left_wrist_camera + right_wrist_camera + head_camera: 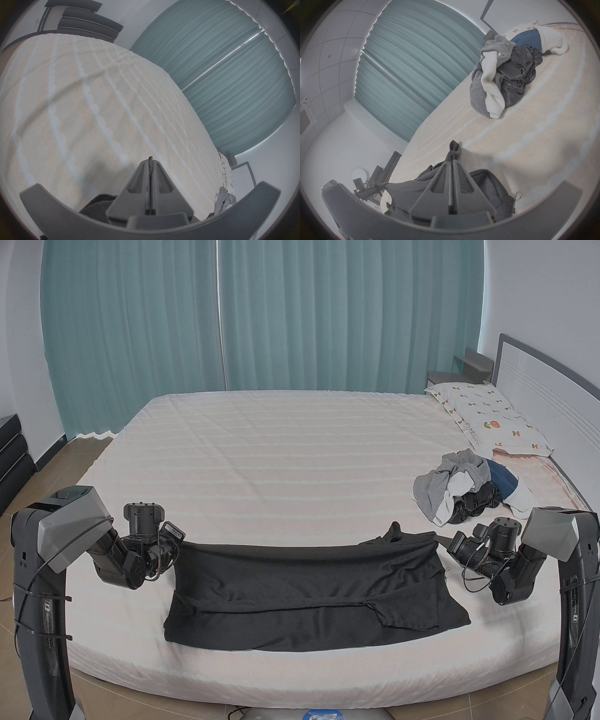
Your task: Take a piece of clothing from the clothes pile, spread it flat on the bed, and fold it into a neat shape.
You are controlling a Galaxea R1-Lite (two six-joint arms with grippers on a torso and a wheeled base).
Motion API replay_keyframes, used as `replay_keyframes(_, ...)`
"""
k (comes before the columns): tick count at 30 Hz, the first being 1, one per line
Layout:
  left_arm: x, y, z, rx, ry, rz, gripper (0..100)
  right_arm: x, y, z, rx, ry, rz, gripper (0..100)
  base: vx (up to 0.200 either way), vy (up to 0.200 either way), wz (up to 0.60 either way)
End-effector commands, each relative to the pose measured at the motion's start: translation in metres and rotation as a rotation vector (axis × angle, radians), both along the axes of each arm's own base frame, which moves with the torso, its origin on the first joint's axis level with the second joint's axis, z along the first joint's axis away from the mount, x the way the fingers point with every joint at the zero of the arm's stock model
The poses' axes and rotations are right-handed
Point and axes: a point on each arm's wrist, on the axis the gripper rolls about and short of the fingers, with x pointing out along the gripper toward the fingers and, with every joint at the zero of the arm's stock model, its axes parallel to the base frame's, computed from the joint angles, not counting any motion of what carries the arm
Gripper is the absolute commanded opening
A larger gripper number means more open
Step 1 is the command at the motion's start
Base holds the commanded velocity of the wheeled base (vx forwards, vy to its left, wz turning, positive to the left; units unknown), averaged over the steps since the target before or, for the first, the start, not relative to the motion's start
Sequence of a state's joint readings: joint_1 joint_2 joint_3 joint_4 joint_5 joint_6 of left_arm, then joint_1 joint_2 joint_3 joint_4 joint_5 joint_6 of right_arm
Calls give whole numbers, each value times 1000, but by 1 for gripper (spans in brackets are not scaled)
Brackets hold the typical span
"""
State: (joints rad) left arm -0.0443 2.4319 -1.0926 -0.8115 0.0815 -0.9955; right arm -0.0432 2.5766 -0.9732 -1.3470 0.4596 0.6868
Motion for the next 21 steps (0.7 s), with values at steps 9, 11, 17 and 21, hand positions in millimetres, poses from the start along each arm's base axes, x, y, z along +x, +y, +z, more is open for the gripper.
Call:
replay_keyframes(9,-23,8,12,-18,31,-75,0,-21,-9,1,-38,32,52,0,0,0,0)
replay_keyframes(11,-26,8,11,-11,41,-94,0,-24,-10,0,-46,36,57,0,0,0,0)
replay_keyframes(17,-49,16,-4,103,130,-229,0,-41,-17,-5,-119,54,110,0,0,0,0)
replay_keyframes(21,-55,16,-13,172,167,-284,0,-49,-17,-12,-169,68,131,0,0,0,0)
